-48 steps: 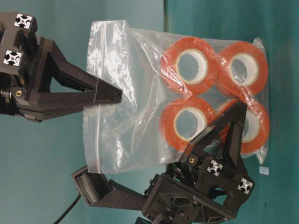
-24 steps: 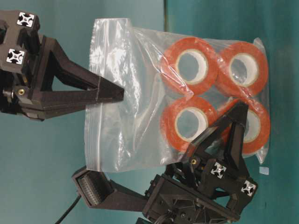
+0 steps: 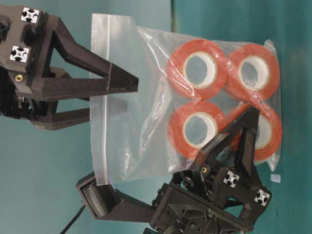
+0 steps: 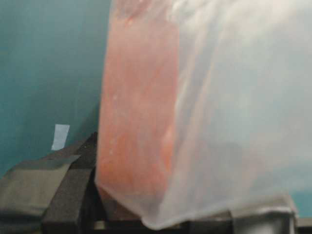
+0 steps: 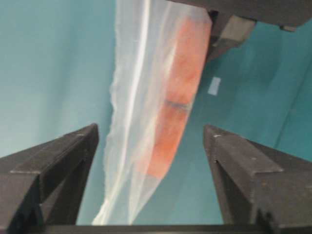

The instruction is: Hand over the clear zip bag and make it stand upright.

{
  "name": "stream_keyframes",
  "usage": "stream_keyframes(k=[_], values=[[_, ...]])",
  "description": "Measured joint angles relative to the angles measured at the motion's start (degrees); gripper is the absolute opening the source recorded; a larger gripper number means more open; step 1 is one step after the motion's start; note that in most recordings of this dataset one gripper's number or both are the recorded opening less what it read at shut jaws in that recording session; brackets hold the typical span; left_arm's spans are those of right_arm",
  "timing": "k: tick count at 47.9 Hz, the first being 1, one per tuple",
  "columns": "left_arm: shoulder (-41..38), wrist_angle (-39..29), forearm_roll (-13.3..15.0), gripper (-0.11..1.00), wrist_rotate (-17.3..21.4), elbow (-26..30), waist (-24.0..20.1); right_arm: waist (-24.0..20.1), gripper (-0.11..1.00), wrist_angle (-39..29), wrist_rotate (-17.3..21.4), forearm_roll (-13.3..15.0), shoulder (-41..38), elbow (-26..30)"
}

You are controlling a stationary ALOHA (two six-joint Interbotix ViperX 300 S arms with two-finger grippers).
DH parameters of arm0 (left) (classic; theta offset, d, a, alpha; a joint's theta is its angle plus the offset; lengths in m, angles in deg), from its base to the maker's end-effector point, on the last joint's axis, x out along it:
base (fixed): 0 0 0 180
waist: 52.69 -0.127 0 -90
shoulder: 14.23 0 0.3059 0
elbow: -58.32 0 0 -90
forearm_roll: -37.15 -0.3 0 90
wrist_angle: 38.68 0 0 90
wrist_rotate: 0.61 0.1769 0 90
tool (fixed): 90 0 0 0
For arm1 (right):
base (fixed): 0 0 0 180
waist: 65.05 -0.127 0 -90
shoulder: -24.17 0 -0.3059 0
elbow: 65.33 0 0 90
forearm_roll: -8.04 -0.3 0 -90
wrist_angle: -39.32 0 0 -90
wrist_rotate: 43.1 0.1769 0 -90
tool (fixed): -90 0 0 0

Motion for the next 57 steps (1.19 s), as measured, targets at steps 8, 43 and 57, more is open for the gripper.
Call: stream_keyframes(k=[8,43,57], values=[[0.0,0.0,0.0,0.26,0.1,0.0,0.0,-0.2,0.86,0.0,1.8,-0.1,0.1,0.0],[0.1,-1.1,0.0,0.26,0.1,0.0,0.2,-0.2,0.86,0.8,10.6,4.1,14.0,-6.7],[0.0,-1.1,0.0,0.26,0.1,0.1,0.3,-0.1,0.86,7.8,12.1,4.2,22.8,-17.6]])
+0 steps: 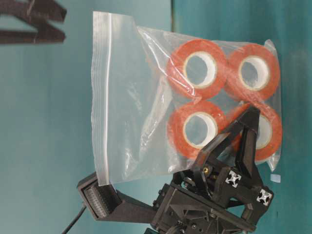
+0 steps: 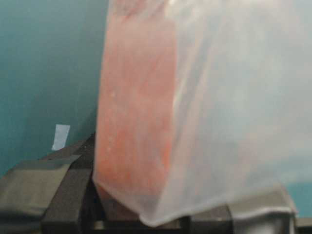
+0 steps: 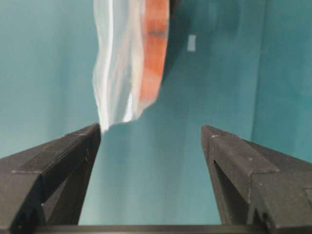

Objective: Hand over the clear zip bag and make it stand upright.
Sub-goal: 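Open the right gripper and pull it back to the right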

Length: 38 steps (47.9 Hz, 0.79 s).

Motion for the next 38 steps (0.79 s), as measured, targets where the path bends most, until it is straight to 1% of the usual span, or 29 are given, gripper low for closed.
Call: stream_keyframes(k=[7,16,31,38], values=[[0.1,-0.9,0.1,0.26,0.0,0.0,0.1,-0.1,0.86,4.7,0.0,0.1,4.7,-5.0],[0.1,-1.2,0.0,0.26,0.0,0.1,0.0,-0.3,0.85,8.3,0.0,0.0,9.2,-9.8],[0.1,-1.5,0.0,0.26,0.0,0.1,0.0,-0.3,0.85,13.8,0.1,0.0,16.7,-15.5],[0.1,-1.5,0.0,0.26,0.1,0.1,0.1,-0.4,0.85,15.7,0.1,-0.1,19.3,-17.1]])
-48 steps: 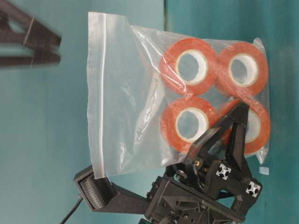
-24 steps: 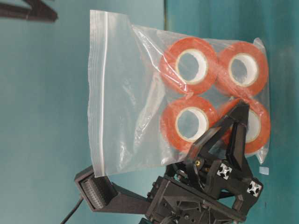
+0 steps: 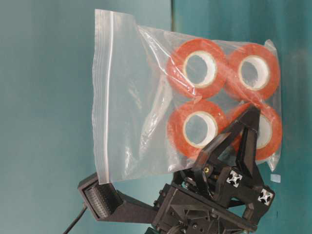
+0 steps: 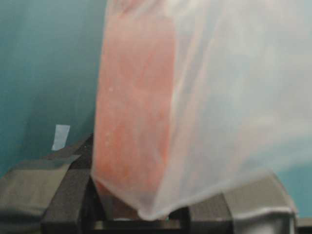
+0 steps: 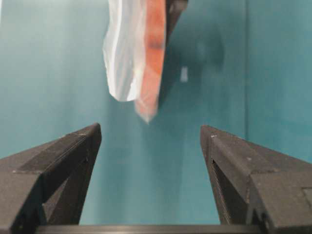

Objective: Hand over the clear zip bag and make it stand upright.
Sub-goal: 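Open the right gripper and pull it back to the right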

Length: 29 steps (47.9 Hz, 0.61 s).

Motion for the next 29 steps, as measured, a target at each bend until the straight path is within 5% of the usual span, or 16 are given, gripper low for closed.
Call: stream_keyframes(k=[29], values=[[0.0,-0.5,0.1,0.26,-0.1,0.1,0.0,0.0,0.85,1.4,2.6,0.0,1.0,-2.3]])
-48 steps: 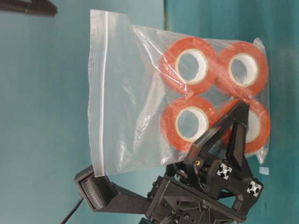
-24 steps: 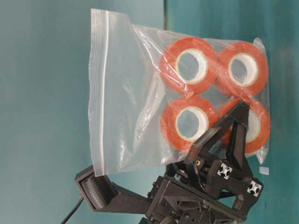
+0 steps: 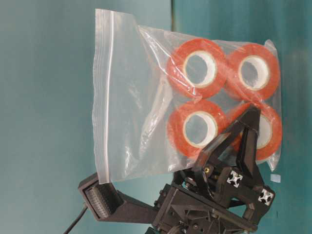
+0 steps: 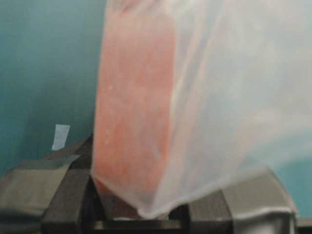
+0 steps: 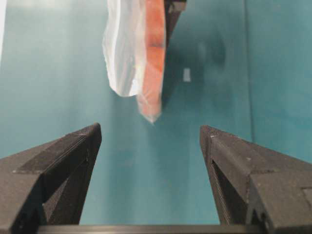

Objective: Hand over the clear zip bag and make it stand upright.
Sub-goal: 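Open the right gripper and pull it back to the right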

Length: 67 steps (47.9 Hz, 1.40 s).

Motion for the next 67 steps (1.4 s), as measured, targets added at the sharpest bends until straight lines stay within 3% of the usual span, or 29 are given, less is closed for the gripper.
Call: stream_keyframes(k=[20,67], values=[[0.0,-0.1,-0.1,0.26,-0.1,0.0,-0.1,-0.9,0.85,3.1,0.0,0.0,0.1,-1.0],[0.1,-0.2,-0.1,0.26,-0.2,0.0,0.0,-1.7,0.85,3.2,0.2,-0.3,0.5,-1.8]])
